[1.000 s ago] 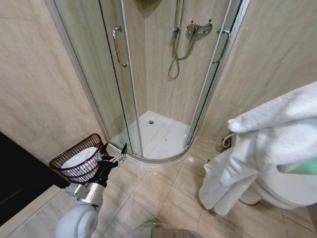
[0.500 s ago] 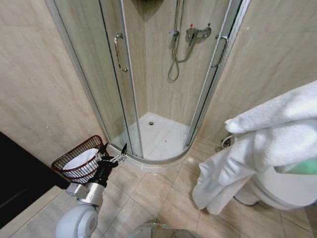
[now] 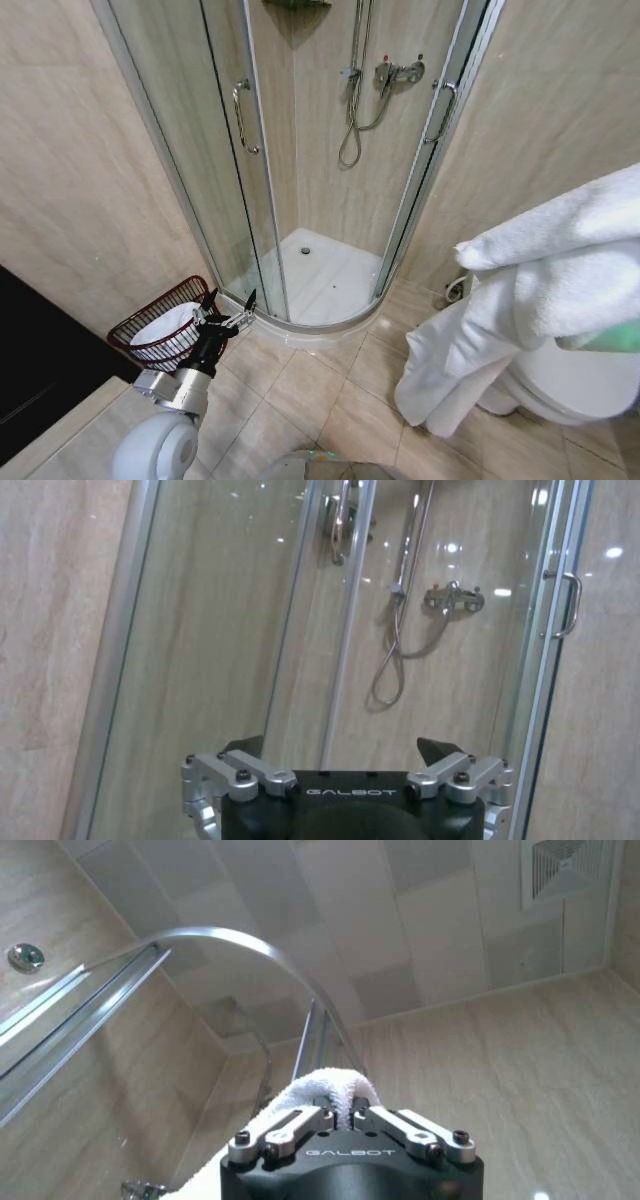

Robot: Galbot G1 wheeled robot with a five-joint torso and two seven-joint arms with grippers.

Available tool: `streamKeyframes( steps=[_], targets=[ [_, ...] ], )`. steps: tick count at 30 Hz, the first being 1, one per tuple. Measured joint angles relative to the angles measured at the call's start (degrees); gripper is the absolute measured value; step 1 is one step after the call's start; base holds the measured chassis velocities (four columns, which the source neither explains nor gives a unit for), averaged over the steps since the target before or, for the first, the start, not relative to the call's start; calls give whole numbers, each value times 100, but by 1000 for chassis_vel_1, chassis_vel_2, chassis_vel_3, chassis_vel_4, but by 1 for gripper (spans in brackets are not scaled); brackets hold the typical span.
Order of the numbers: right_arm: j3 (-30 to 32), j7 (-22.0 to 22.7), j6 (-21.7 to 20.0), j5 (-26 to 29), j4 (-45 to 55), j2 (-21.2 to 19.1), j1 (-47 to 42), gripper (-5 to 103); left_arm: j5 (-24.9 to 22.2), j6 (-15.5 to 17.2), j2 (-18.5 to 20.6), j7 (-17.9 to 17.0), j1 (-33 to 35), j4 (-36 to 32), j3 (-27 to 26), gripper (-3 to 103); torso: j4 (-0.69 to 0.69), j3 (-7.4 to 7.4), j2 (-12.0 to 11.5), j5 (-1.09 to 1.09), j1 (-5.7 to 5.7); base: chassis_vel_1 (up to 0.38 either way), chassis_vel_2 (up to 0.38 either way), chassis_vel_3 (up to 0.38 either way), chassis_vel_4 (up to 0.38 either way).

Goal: Discard the used towel into the hamper.

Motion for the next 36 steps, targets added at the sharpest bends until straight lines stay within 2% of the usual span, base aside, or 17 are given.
streamKeyframes(
  steps=[24,36],
  targets=[
    [43,-1,-4,56,0,-76,-12,5,0,0,0,0,0,0,0,100,0,325,579,0,254,0,0,0,0],
    [-46,-22,-5,12,0,20,1,5,0,0,0,0,0,0,0,100,0,506,905,0,397,0,0,0,0]
  ],
)
